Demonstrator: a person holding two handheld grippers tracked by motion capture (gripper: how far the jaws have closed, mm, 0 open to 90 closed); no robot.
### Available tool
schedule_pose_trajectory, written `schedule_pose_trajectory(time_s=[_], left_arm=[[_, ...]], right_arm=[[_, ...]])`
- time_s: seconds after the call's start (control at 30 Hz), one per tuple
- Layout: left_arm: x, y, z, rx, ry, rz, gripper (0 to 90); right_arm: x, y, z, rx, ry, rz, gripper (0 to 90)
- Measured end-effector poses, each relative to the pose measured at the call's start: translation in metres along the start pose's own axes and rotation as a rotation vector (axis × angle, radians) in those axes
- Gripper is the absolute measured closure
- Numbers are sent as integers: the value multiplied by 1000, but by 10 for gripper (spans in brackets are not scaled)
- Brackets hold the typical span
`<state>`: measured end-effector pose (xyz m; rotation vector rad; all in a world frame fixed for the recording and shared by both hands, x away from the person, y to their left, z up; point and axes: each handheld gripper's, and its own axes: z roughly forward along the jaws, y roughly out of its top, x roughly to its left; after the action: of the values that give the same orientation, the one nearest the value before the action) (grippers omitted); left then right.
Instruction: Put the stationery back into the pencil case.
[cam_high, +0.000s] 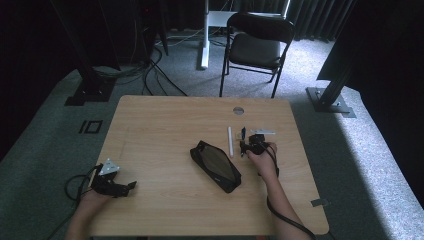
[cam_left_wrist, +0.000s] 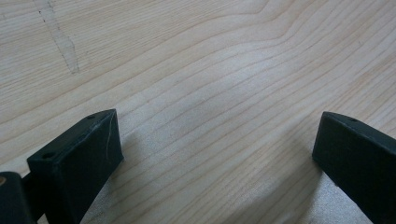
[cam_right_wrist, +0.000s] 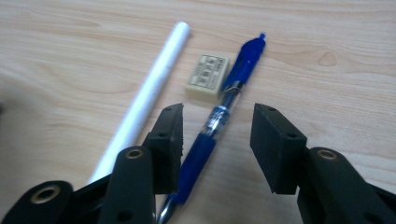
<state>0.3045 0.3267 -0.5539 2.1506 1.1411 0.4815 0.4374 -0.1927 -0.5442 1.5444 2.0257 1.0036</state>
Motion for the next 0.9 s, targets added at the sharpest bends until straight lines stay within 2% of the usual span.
schedule_pose_trajectory(time_s=[0.1,0.13,0.17,0.37,0.43,0.5,0.6,0.67,0.77,0.83,0.9], left_arm=[[0,0,0,0,0,0,16],[0,0,0,0,0,0,16],[0,0,0,0,0,0,16],[0,0,0,0,0,0,16],[0,0,0,0,0,0,16],[0,0,0,0,0,0,16],[0,0,0,0,0,0,16],[0,0,0,0,0,0,16],[0,0,0,0,0,0,16],[0,0,0,0,0,0,16],[0,0,0,0,0,-1,16]], right_arm=[[0,2,7,22,-39,2,563],[0,2,7,22,-39,2,563],[0,4,8,34,-65,6,581],[-2,9,9,57,-84,58,642],[-2,10,9,67,-91,61,669],[-2,11,10,71,-96,86,709],[-6,13,11,73,-89,154,785],[-10,14,12,61,-94,191,790],[-13,16,15,53,-107,206,791],[-16,19,15,64,-90,223,792],[-16,20,10,47,-71,225,793]])
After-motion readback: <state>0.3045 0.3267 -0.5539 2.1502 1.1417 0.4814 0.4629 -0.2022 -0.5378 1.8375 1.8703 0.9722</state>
